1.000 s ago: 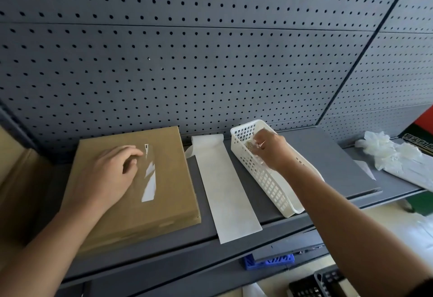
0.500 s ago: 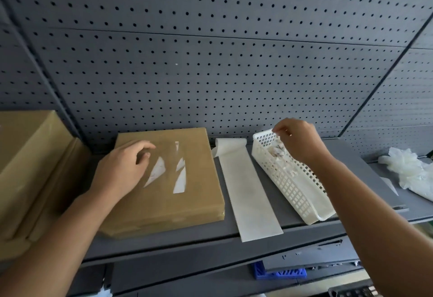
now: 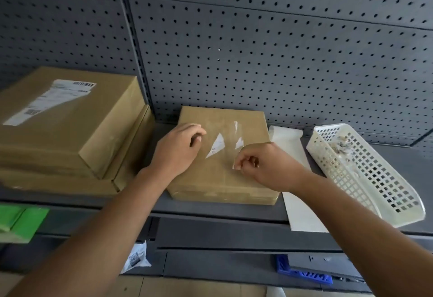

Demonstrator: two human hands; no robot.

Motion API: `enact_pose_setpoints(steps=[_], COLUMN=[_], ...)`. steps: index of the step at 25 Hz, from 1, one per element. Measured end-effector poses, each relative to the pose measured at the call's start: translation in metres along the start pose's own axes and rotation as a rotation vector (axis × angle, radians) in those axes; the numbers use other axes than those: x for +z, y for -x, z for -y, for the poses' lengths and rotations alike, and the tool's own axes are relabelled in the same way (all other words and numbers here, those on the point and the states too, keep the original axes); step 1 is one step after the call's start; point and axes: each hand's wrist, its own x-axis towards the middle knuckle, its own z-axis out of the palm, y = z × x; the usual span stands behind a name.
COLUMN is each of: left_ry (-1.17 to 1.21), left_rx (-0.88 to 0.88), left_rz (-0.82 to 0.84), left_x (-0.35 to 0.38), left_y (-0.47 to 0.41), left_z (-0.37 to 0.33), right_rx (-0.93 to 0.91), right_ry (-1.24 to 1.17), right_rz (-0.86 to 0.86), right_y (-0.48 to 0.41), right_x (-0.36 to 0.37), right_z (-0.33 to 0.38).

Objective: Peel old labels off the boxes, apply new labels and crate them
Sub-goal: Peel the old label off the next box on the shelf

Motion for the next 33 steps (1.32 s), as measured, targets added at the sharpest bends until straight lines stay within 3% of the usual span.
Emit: enact_pose_setpoints(steps=[10,16,19,27,33], left_ry=[0.039,0.028,0.034,0.003,0.007], left_rx=[0.005,-0.001,0.002,-0.013,-0.014], left_rz=[-0.02,-0.022,-0.025,-0.021,-0.019], left_x=[-0.001,0.0,0.001,0.001,0.001], left_y=[0.003,0.002,0.002,0.002,0.002], left_z=[0.002,0.002,0.001,0.003,0.002], right_rx=[0.08,-0.141,-0.138,0.186,0.263], right_ry=[-0.061,0.132,0.184,0.134,0.014], right_rz=[-0.008,-0.043,-0.035,0.1,0.196], right_y=[-0.008,-0.012,-0.015,-0.032,-0.038], right_x=[0.008,0.014,0.014,0.006,-0.002], right_z=[-0.002,-0.003,-0.004,0.005,0.009])
